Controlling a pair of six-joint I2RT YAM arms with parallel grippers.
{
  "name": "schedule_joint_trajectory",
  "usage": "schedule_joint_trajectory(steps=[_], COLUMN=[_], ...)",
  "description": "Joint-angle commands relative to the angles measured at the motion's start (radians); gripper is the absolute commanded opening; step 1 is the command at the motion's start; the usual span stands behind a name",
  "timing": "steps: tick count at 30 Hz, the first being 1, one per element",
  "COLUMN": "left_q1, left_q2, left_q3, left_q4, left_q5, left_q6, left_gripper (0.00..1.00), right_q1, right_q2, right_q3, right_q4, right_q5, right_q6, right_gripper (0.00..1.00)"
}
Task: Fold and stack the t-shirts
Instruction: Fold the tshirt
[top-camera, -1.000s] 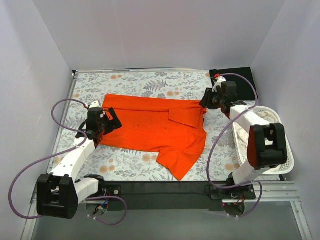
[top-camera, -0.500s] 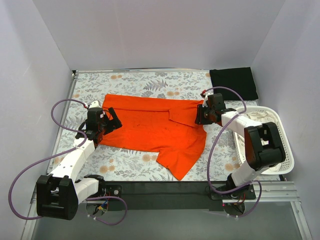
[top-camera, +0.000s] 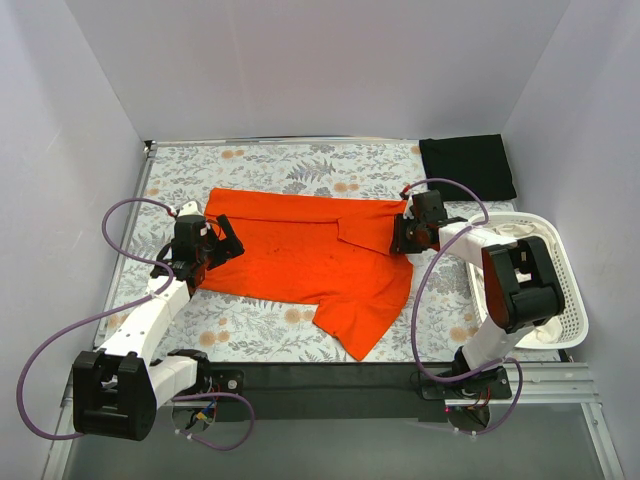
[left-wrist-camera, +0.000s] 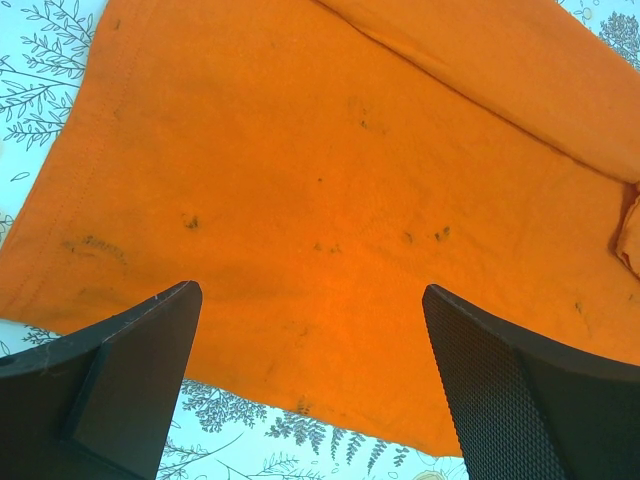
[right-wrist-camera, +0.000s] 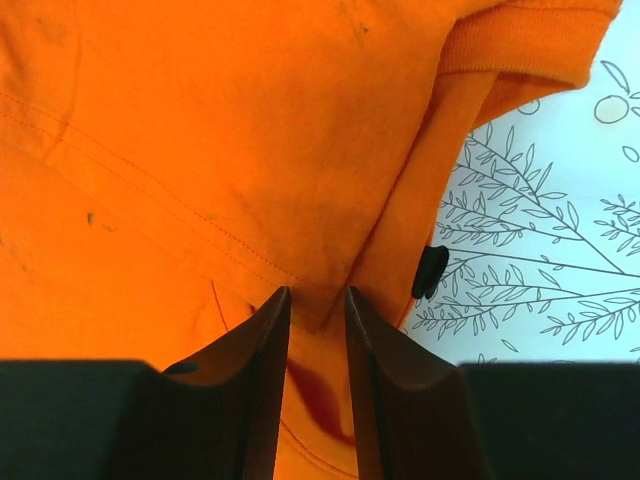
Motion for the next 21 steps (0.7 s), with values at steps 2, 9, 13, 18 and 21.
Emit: schedule_joint_trajectory(steps=[2, 9, 13, 18, 21], left_q1=[-0.002, -0.002, -0.002, -0.002, -0.002], left_q2=[-0.018, -0.016, -0.016, -0.019, -0.021], left_q3=[0.030, 0.028, 0.030, 0.028, 0.028], left_q4=[0.009, 0.009, 0.009, 0.009, 0.009], left_q5=[0.011, 0.011, 0.011, 0.009, 0.009], left_q6=[0.003, 0.003, 0.003, 0.004, 0.004], left_gripper=[0.86, 0.86, 0.86, 0.86, 0.86], right_q1=[-0.001, -0.002, -0.001, -0.002, -0.001], right_q2=[0.020, 0.021, 0.015, -0.003, -0.023], right_q3=[-0.010, -0.008, -0.007, 0.000, 0.007], right_q4=[0.010, 0.008, 0.002, -0.007, -0.021], right_q5=[-0.002, -0.008, -0.017, -0.013, -0.008], right_q6=[0.010, 0.004, 0.001, -0.004, -0.009], right_gripper=[0.29, 0.23, 0.15, 0.09, 0.08])
